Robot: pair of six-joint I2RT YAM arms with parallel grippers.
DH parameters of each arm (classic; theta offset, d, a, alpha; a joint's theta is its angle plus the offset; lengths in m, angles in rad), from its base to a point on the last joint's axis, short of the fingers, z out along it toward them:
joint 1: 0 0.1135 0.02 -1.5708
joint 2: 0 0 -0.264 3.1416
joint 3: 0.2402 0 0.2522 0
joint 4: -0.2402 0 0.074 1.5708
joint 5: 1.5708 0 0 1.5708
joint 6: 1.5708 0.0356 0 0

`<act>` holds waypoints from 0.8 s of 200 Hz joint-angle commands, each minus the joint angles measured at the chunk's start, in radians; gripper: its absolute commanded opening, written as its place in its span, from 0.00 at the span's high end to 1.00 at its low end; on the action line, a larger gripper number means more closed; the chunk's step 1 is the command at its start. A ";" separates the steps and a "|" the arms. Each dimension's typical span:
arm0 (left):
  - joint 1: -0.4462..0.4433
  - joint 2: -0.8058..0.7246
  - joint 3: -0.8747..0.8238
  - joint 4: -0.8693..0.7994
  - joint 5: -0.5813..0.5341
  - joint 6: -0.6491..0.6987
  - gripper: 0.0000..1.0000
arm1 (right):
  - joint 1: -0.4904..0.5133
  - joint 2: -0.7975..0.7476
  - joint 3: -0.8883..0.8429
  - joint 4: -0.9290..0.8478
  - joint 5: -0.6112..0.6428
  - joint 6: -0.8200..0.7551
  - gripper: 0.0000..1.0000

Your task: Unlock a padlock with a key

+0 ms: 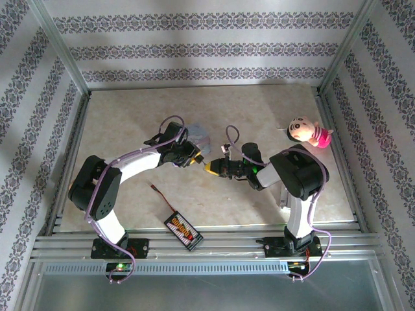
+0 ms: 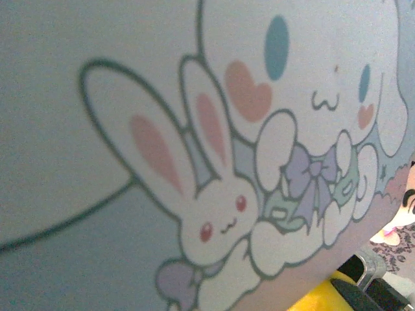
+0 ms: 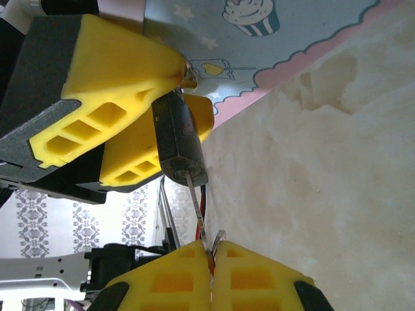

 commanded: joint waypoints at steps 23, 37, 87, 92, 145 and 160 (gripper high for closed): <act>-0.024 0.007 0.018 -0.088 0.196 0.060 1.00 | -0.036 0.042 0.084 0.129 -0.032 -0.055 1.00; -0.025 0.008 0.019 -0.091 0.203 0.069 1.00 | -0.040 0.054 0.099 0.145 -0.055 -0.043 1.00; -0.024 0.008 0.010 -0.077 0.206 0.059 1.00 | -0.036 0.084 0.122 0.176 -0.024 0.007 1.00; -0.024 0.008 0.010 -0.078 0.206 0.061 1.00 | -0.035 0.084 0.121 0.183 -0.014 0.015 1.00; -0.024 0.014 -0.020 -0.040 0.188 0.051 1.00 | -0.034 0.139 0.117 0.332 0.076 0.154 1.00; -0.024 0.014 -0.031 -0.005 0.180 0.038 1.00 | -0.035 0.129 0.099 0.311 0.102 0.138 1.00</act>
